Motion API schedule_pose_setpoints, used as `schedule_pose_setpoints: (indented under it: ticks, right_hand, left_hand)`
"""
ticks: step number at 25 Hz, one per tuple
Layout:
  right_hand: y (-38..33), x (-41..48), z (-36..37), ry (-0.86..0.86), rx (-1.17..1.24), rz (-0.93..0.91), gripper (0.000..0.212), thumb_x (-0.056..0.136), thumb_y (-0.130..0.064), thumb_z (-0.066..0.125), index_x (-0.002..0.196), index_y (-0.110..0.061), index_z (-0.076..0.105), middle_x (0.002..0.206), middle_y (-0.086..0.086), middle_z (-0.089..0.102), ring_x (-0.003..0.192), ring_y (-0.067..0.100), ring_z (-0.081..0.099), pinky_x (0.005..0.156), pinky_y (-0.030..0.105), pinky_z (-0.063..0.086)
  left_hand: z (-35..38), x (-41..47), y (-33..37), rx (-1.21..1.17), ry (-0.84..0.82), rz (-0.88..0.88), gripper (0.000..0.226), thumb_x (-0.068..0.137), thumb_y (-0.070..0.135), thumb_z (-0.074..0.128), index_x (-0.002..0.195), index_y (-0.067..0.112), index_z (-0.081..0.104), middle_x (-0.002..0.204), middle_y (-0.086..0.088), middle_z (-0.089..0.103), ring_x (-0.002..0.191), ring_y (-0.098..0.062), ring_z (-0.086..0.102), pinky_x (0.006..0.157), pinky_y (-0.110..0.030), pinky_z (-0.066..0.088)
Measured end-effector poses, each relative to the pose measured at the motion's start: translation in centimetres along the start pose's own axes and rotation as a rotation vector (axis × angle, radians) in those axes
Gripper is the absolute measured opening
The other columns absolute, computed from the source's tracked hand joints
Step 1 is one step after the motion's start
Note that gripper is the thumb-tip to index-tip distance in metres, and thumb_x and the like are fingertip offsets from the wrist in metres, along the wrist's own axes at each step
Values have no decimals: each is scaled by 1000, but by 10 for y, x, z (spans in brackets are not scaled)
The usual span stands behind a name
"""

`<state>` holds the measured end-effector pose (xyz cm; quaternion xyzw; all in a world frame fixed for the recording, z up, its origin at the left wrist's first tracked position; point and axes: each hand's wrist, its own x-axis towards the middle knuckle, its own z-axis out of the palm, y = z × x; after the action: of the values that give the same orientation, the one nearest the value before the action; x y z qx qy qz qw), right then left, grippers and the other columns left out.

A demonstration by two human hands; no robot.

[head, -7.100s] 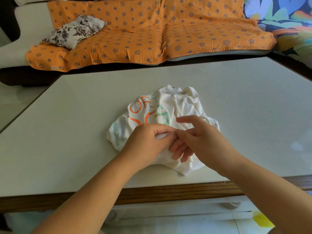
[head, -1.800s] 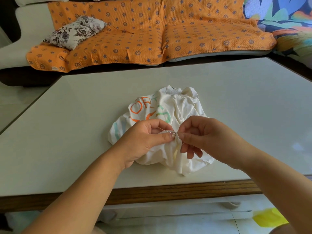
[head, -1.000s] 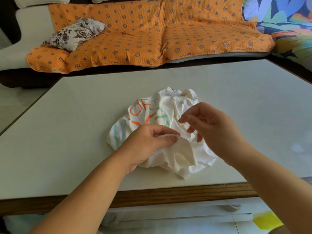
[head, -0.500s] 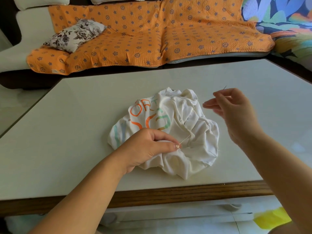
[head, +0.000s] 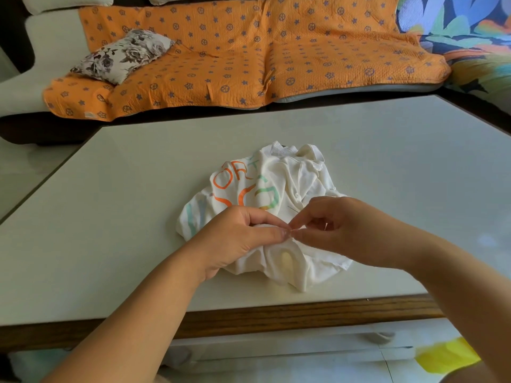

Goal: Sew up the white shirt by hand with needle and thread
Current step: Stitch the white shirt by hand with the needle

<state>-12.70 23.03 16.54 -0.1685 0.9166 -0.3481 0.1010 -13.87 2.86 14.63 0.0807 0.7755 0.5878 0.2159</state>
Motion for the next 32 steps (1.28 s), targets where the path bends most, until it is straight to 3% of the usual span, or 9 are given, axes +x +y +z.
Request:
schedule_pose_setpoints:
  ticks: [6, 9, 12, 14, 16, 20, 23, 29, 32]
  right_hand:
    - [14, 12, -5, 424, -104, 45, 12, 88, -13, 62, 80, -10, 71, 77, -2, 62, 64, 10, 52, 56, 13, 39]
    - [27, 20, -16, 646, -160, 214, 17, 88, -13, 56, 79, -6, 68, 84, 5, 64, 74, 20, 57, 65, 31, 48]
    - [38, 27, -13, 500, -284, 281, 23, 93, -14, 50, 88, -3, 70, 95, 8, 65, 82, 26, 59, 71, 37, 51]
    - [30, 26, -7, 424, -284, 191, 24, 96, -16, 48, 99, -12, 72, 98, -2, 62, 81, 14, 57, 66, 20, 45]
    - [17, 19, -6, 355, -119, 73, 27, 95, -15, 49, 104, -27, 72, 89, -15, 55, 69, 0, 52, 58, 9, 38]
    - [2, 4, 2, 68, 31, -44, 17, 88, -27, 63, 94, -38, 74, 73, -12, 51, 62, 0, 48, 61, 10, 38]
    - [4, 5, 6, 111, 32, -25, 9, 87, -32, 66, 81, -31, 73, 76, -12, 59, 67, -1, 52, 63, 10, 40]
    - [13, 9, -1, 365, -47, 1, 11, 86, -13, 65, 79, -13, 73, 76, -3, 59, 65, 2, 50, 60, 11, 40]
    - [12, 11, 1, 343, -81, 19, 13, 89, -14, 63, 82, -14, 74, 77, -6, 58, 67, 4, 52, 62, 10, 40]
  left_hand:
    - [0, -1, 1, 9, 6, -14, 8, 84, 15, 72, 87, 20, 78, 91, 8, 77, 90, 0, 69, 78, -10, 48]
    - [-1, -1, 1, 9, 0, -7, 9, 84, 14, 71, 87, 20, 78, 92, 7, 77, 91, 0, 69, 79, -10, 49]
    - [-1, -1, 1, 3, 3, -7, 11, 84, 13, 71, 85, 21, 78, 92, 6, 77, 92, -1, 69, 79, -10, 49]
    - [-1, -1, 2, 1, 4, -5, 11, 84, 13, 72, 84, 22, 78, 92, 6, 77, 91, -1, 69, 79, -10, 49]
    - [-1, -1, 3, -2, 4, -3, 10, 84, 13, 72, 85, 21, 78, 91, 6, 77, 90, -1, 70, 79, -11, 49]
    - [-3, -2, 3, -24, 5, -5, 8, 83, 15, 72, 87, 18, 78, 89, 1, 77, 86, -5, 71, 78, -13, 51]
    - [-2, -2, 3, -24, 12, -5, 9, 84, 13, 71, 88, 17, 78, 87, 3, 77, 84, -4, 70, 77, -12, 51]
    - [-1, -1, 2, -17, 22, 3, 9, 84, 14, 71, 86, 20, 77, 88, 7, 77, 87, 0, 69, 76, -8, 48]
    - [-1, 0, 2, -8, 19, -1, 9, 84, 13, 71, 87, 19, 77, 89, 6, 77, 89, -1, 69, 78, -9, 48]
